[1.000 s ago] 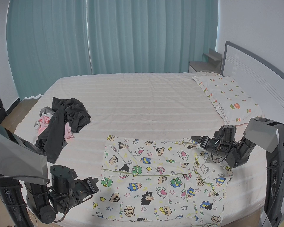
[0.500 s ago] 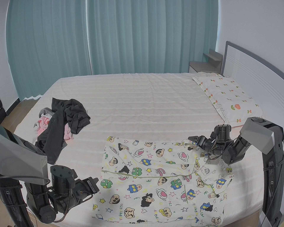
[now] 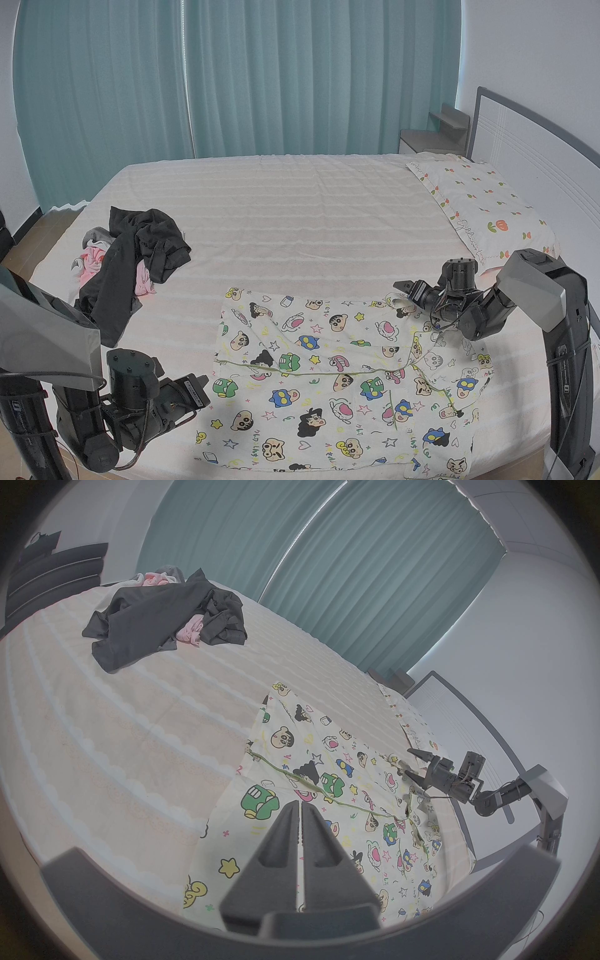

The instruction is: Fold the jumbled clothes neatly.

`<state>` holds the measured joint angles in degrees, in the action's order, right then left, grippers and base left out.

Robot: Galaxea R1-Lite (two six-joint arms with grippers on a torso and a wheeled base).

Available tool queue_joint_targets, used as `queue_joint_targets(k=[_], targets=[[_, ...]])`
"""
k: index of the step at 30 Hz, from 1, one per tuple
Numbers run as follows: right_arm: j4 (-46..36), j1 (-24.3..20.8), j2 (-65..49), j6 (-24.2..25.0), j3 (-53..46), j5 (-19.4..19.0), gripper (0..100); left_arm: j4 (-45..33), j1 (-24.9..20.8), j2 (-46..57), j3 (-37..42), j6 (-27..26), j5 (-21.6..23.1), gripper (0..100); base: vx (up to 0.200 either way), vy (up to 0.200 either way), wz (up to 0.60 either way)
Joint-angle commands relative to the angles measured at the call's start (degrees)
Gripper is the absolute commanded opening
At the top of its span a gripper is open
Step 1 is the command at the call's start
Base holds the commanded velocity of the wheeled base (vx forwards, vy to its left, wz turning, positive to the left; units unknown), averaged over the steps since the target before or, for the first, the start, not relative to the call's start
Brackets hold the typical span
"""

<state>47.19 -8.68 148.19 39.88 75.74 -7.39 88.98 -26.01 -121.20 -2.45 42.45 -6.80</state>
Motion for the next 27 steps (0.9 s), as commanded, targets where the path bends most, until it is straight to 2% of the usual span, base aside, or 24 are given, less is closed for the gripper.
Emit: queue_joint_targets(k=[1,8,14,19,24,26,27], targets=[[1.2,0.4,3.4,0.4,7.8,2.7,100,1.0,0.0,-0.4,0.0,0.0,-0.1,0,0.000,0.000,0.00],[2.6,0.9,9.0,2.3,19.4,5.9,100,1.0,0.2,-0.4,0.1,0.1,-0.4,0,0.000,0.000,0.00],[0.8,1.6,9.0,1.7,18.1,5.8,100,1.0,0.3,-0.4,0.2,0.1,-0.8,0,0.000,0.000,0.00],[-2.1,1.3,8.6,-1.3,17.9,4.6,100,1.0,0.3,-0.4,0.3,0.1,-0.8,0,0.000,0.000,0.00],[-2.1,0.2,7.9,-7.4,16.0,5.3,100,1.0,0.2,-0.5,0.3,0.1,-1.5,0,0.000,0.000,0.00],[-2.2,0.0,7.6,-8.1,15.3,5.5,100,1.0,0.2,-0.5,0.3,0.1,-1.5,0,0.000,0.000,0.00],[-2.2,-0.4,6.1,-9.6,12.7,6.3,100,1.0,0.2,-0.5,0.3,0.1,-1.7,0,0.000,0.000,0.00]])
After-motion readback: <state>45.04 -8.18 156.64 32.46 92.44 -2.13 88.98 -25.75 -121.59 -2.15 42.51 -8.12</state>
